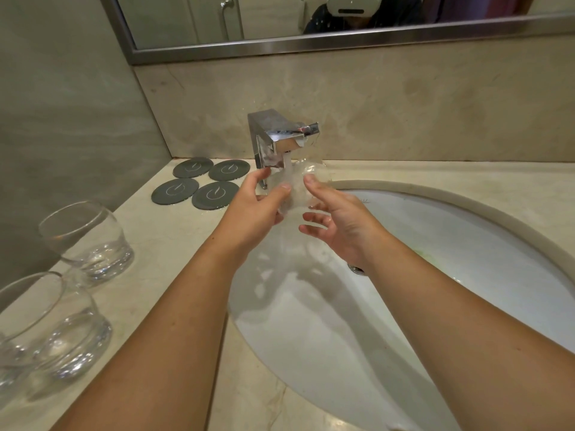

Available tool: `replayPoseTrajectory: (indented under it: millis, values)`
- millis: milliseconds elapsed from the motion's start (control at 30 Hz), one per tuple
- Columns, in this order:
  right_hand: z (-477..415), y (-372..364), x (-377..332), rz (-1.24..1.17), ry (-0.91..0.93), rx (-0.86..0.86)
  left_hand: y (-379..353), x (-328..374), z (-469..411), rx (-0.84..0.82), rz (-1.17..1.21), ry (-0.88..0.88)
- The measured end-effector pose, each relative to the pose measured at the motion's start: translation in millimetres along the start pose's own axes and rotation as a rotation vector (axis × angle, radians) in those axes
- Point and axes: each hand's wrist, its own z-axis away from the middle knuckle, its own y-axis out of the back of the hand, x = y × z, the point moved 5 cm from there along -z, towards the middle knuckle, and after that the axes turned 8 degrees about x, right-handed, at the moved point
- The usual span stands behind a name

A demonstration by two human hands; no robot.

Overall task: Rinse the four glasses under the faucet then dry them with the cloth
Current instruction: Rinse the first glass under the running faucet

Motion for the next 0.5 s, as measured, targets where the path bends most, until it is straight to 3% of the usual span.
replayPoseTrajectory:
  millis: [367, 500]
  values:
    - [-5.8, 1.6, 2.7, -0.031, 0.024, 0.009, -4.5, -2.8, 5.8, -0.108, -0.098, 0.066]
    - [-5.9, 1.9, 2.7, 0.032, 0.077, 0.012, -0.3, -0.7, 4.6, -0.056, -0.117, 0.064]
